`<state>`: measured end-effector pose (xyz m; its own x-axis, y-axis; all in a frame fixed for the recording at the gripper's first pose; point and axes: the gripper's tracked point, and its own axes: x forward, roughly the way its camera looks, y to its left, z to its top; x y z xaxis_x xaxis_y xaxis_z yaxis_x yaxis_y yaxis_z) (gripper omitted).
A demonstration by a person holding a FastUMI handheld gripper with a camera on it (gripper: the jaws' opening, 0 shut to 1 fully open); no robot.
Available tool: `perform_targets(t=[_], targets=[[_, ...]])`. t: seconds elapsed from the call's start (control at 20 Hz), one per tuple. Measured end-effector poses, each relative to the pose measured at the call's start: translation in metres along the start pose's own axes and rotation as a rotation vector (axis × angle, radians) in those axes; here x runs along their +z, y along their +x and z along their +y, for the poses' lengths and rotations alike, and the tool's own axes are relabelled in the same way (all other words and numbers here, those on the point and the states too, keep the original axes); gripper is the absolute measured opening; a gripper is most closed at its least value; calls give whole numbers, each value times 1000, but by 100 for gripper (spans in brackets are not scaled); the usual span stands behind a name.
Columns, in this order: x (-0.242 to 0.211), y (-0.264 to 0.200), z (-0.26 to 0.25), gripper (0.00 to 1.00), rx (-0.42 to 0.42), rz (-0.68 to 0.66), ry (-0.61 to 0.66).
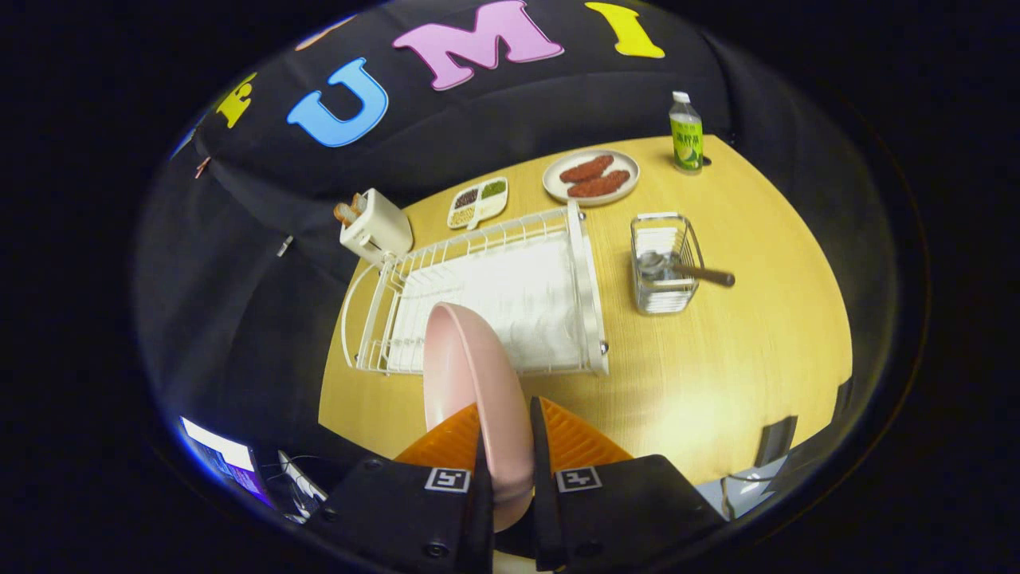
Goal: Take the plate from the dish rack, then take the spoon from the basket and place it into the plate.
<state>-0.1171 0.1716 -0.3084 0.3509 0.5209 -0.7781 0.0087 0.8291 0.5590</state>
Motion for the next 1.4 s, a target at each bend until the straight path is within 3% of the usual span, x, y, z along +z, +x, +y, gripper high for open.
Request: perform_targets(t=[0.25, 0.5, 0.95, 1.2, 1.4], targets=[[-53, 33, -15, 24, 14, 97, 95], [-71, 59, -21, 24, 44, 132, 137], [-72, 74, -24, 26, 50, 137, 157], [-66, 70, -32, 38, 45, 130, 161], [-45, 59, -39, 38, 42, 60, 141]])
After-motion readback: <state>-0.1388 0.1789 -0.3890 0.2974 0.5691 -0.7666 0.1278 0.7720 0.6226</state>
